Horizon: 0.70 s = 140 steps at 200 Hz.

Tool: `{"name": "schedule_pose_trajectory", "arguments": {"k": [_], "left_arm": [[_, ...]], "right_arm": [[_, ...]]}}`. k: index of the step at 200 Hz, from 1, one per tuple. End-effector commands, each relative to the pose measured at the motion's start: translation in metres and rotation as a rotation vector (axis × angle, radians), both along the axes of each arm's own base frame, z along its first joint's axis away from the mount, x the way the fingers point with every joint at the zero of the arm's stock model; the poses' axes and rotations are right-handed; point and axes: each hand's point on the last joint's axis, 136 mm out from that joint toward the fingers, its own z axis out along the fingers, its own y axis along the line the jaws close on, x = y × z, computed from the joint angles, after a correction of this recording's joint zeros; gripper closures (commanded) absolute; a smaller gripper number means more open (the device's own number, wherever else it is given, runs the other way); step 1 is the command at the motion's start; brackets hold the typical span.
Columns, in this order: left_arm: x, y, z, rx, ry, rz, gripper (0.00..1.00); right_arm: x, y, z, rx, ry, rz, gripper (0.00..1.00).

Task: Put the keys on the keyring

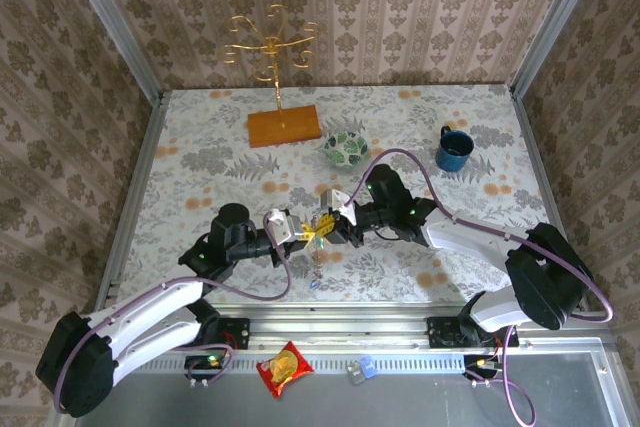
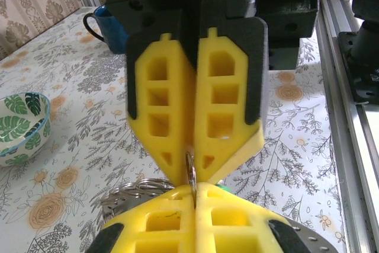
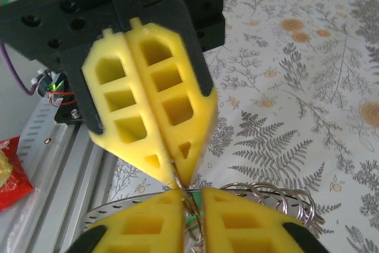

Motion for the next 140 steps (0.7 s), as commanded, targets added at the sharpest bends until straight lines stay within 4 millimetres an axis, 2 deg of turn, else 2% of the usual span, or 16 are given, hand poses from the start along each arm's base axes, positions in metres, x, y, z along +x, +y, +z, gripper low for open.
{"name": "schedule_pose_trajectory", "arguments": {"k": [1,13,25,32,79,106,140], "left_arm": [[-0.006,-0.005,0.013,-0.052,-0.025,-0.036,1.00],[-0.001,-0.003,0.011,-0.040,-0.025,-0.008,1.00],[0.002,-0.002,0.008,-0.020,-0.023,0.009,0.84],[0.002,-0.001,0.007,-0.008,-0.024,0.011,0.80],[0.001,-0.001,-0.002,0.105,-0.004,-0.022,0.81],[0.003,-0.004,-0.002,0.126,-0.008,-0.035,0.81],[0.004,-0.006,0.004,0.116,-0.021,-0.038,0.81]], "right_arm": [[-0.004,0.002,0.015,0.046,-0.014,0.030,0.99],[-0.006,0.001,0.014,0.028,-0.010,0.039,1.00],[-0.006,-0.001,0.012,-0.002,-0.016,0.038,1.00],[-0.006,-0.002,0.010,-0.029,-0.020,0.040,1.00],[-0.011,-0.008,0.006,-0.212,-0.068,0.094,1.00],[-0.014,-0.003,0.012,-0.247,-0.103,0.136,1.00],[-0.012,0.000,0.007,-0.334,-0.146,0.151,1.00]]}}
